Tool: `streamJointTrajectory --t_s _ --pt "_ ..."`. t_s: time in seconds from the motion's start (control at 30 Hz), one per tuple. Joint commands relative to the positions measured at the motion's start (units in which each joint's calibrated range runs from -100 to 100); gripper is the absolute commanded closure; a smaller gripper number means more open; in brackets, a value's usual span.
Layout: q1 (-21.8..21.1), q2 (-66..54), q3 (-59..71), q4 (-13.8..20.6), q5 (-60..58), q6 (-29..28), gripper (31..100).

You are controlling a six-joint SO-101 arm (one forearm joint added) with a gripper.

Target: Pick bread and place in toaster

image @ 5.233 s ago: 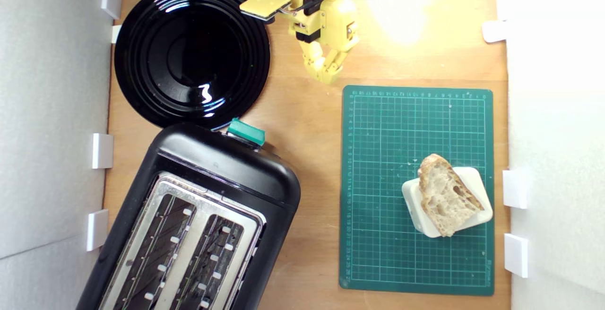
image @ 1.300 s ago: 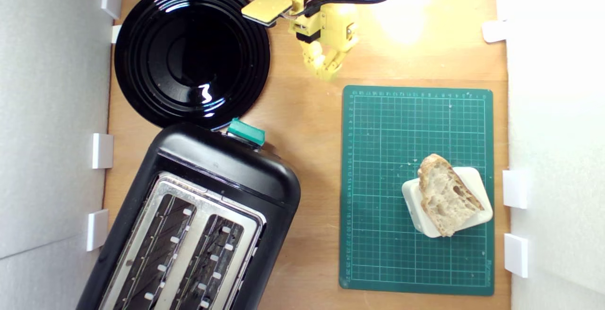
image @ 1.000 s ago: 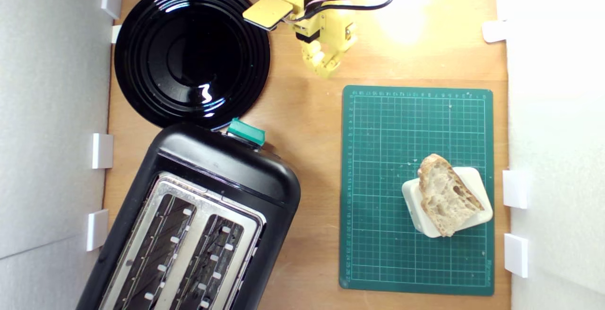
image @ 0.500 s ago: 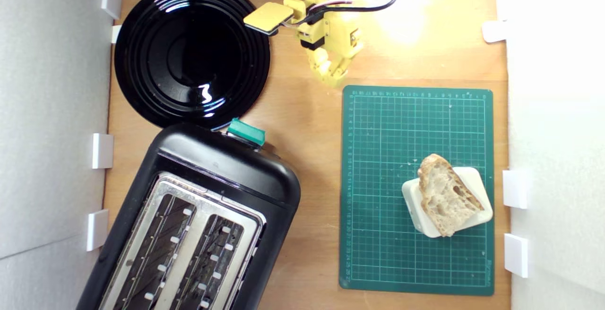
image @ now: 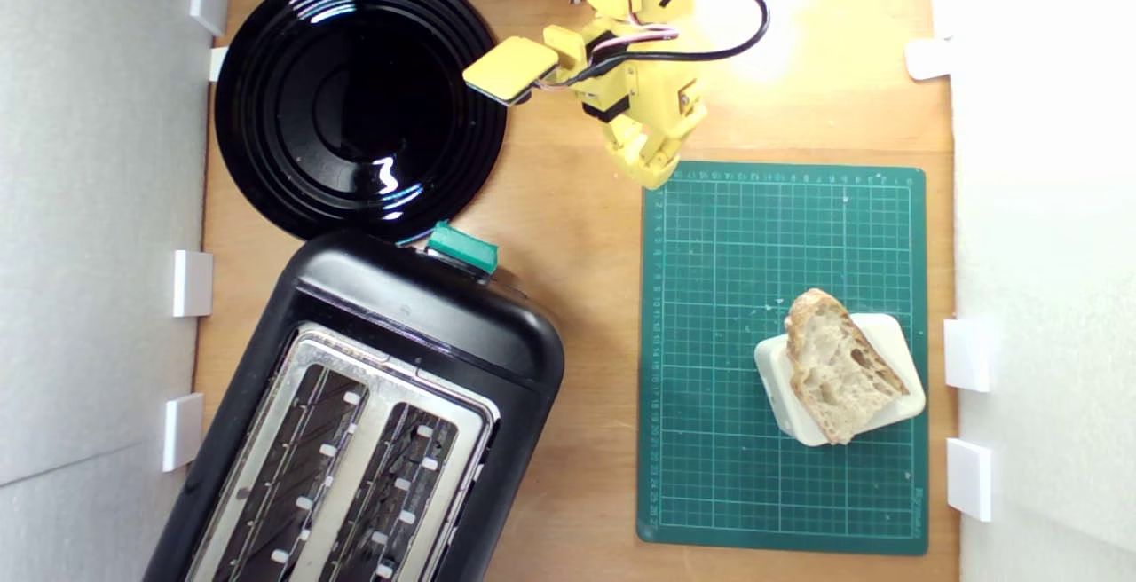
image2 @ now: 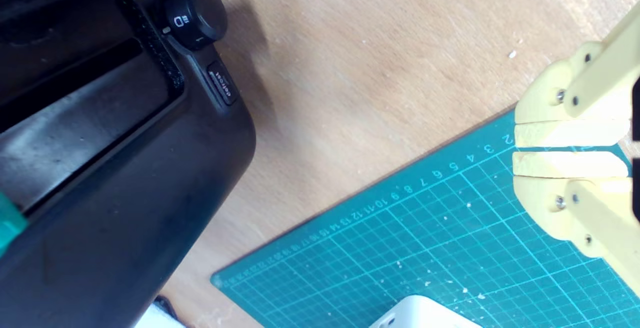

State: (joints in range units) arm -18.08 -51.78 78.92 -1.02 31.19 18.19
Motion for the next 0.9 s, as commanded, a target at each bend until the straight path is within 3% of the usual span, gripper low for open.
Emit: streamJointTrajectory --t_s 0.0,0.13,0.33,0.47,0.7,0.8,0.87 --pt "-0.9 1.5 -4.4 -1.9 -5.0 -0.1 99.5" --pt "-0.9 3.6 -3.9 -2.2 -12.0 -0.3 99.5" --pt "-2.9 13.2 -3.9 2.7 -24.6 -5.9 99.4" --pt "-3.1 23.2 -3.9 12.1 -39.0 -13.9 99.3" --pt "-2.5 33.9 -3.4 27.1 -54.2 -22.3 99.2" --pt "-2.4 37.4 -3.4 32.5 -57.2 -24.9 99.2" --pt "-2.4 38.7 -3.4 34.1 -58.0 -25.3 99.2"
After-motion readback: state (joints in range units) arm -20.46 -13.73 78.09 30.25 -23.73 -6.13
